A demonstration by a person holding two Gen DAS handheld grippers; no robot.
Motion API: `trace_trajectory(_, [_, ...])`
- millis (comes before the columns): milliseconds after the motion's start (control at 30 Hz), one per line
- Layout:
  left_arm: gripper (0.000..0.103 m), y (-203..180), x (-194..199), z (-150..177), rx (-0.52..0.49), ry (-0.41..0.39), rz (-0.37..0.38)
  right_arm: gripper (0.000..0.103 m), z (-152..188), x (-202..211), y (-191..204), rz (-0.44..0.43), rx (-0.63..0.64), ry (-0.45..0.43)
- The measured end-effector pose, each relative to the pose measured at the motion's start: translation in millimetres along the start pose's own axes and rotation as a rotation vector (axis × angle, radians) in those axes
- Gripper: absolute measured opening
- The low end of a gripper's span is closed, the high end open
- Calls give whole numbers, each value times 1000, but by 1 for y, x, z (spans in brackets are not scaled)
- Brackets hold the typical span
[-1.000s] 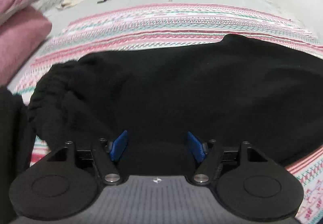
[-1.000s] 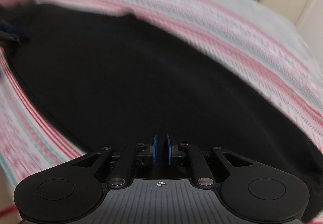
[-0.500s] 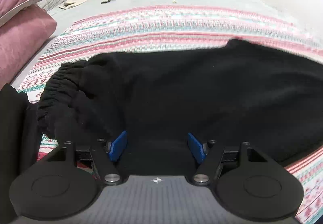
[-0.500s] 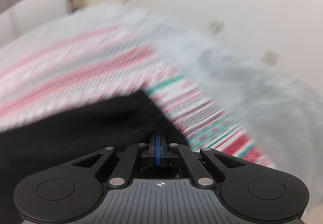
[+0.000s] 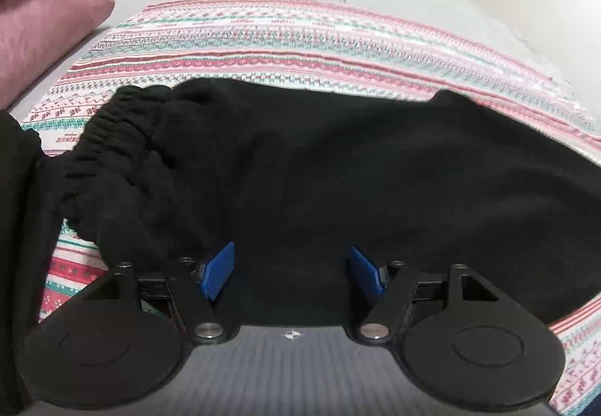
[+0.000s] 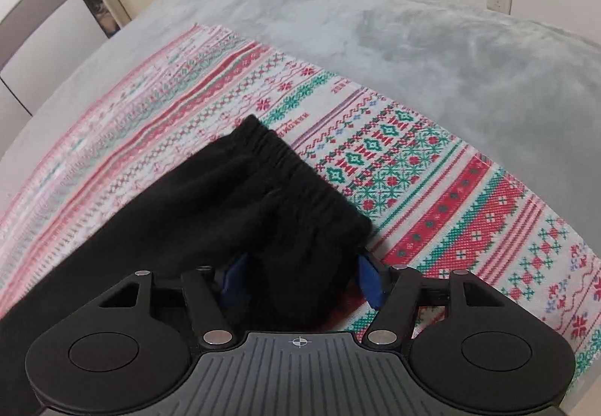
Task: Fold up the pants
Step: 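Grasp the elastic waistband with the right tool while the left tool grasps the pants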
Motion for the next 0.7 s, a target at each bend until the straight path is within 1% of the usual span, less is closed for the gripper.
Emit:
trace_trajectory(67, [90, 16, 11, -5, 73, -38, 23, 63, -1, -3, 3, 25, 21, -14])
trace_trajectory(167, [90, 52, 32, -12, 196, -111, 27, 63, -3, -5, 3, 32, -11, -25])
trace_trajectory(200, [88, 65, 41, -13, 259, -133, 56, 63, -5, -4, 1, 24, -35, -28])
trace_trajectory(267, [89, 85, 59, -14, 401, -182, 164, 63, -9, -4, -4, -7, -113, -24])
trace_trajectory(300, [90, 96, 68, -12, 460, -206, 177, 63, -10, -4, -8, -23, -155, -20])
trace_trajectory(333, [93, 105, 75, -8, 498, -220, 156, 63, -11, -4, -11, -38, -187, -18])
trace_trajectory(367, [94, 116, 80, -4, 518, -231, 119, 63, -12, -4, -12, -45, -197, -14])
trace_trajectory(400, [94, 126, 82, 2, 535, -231, 85, 63, -12, -4, -12, -45, -191, -12])
trace_trajectory(433, [96, 131, 80, 8, 555, -216, 80, 64, -12, -5, -11, -42, -180, -14])
trace_trajectory(467, [101, 132, 74, 14, 575, -181, 108, 66, -11, -5, -9, -38, -169, -14])
trace_trajectory(533, [103, 123, 55, 20, 557, -94, 197, 68, -10, -6, -5, -25, -141, -21])
trace_trajectory(567, [103, 118, 46, 23, 549, -69, 208, 71, -9, -7, -3, -18, -130, -24])
trace_trajectory(633, [103, 113, 27, 28, 545, -23, 164, 71, -8, -7, -1, 1, -121, -32])
trace_trajectory(667, [103, 113, 18, 31, 559, -5, 154, 71, -7, -7, 0, 9, -124, -35])
trace_trajectory(700, [103, 110, 11, 30, 581, -9, 145, 73, -6, -6, 1, 12, -131, -37])
Point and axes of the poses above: each gripper's, at about its wrist camera, not at the fingertips, and x roughly against the way its jaws point, y to its left, z to its underside, the point moved 10 cm from there along -x, roughly the way its jaws point, and after that the axes turned 8 degrees about -x, right-handed, at the moved point
